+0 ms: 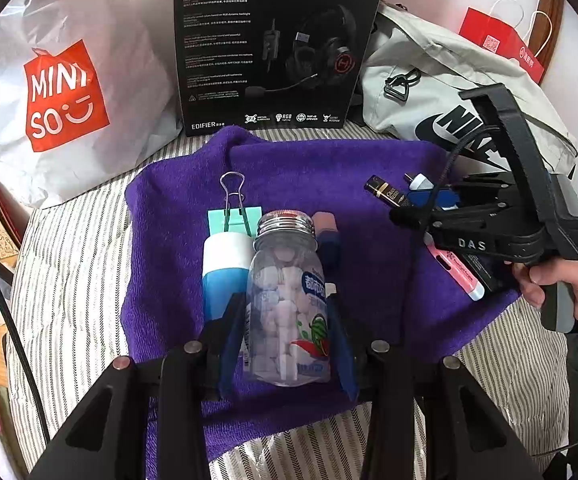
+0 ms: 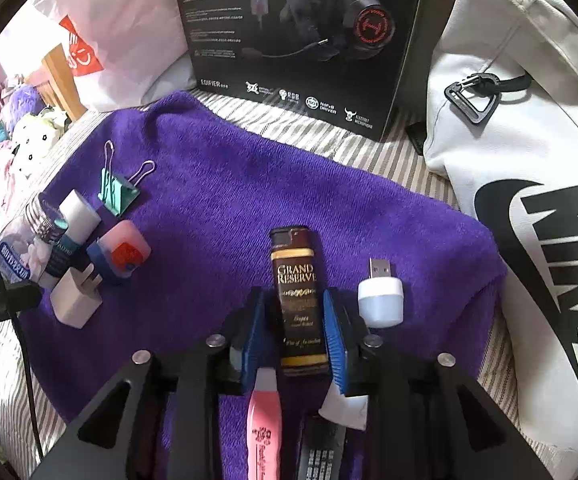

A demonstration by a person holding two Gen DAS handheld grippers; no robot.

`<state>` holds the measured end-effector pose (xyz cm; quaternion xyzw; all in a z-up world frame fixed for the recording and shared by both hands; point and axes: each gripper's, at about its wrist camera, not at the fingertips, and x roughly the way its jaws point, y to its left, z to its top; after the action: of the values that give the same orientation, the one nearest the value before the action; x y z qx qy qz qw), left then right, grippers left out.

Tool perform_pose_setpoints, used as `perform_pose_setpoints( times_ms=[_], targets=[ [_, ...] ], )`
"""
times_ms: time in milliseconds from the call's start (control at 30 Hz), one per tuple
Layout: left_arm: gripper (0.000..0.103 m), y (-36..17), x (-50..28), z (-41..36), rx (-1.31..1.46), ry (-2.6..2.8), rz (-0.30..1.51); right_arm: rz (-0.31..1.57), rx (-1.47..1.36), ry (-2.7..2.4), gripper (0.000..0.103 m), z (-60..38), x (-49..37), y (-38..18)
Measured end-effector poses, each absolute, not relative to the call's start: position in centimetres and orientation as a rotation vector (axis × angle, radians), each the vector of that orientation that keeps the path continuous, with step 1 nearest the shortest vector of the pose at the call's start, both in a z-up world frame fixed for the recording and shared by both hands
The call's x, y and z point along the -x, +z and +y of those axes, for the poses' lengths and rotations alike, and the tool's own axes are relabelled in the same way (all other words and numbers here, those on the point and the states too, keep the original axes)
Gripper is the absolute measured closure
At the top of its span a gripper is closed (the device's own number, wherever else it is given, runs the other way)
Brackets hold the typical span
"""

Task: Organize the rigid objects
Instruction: 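Set the Grand Reserve bottle on the towel and open the right tool while the left tool carries the jar, then lower the tablet jar onto the towel beside the charger and open the left tool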

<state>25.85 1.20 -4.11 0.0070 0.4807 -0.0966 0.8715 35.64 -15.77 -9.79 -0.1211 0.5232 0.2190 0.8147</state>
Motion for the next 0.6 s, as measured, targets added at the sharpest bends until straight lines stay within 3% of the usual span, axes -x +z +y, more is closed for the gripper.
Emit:
perform_pose_setpoints(
  times_ms=[600],
  targets=[
    [0.064, -3.6, -26.9, -4.4, -0.037, -0.243, 1.008, 1.053, 0.177, 0.452, 0.066, -23.0, -28.0, -4.7]
  ],
)
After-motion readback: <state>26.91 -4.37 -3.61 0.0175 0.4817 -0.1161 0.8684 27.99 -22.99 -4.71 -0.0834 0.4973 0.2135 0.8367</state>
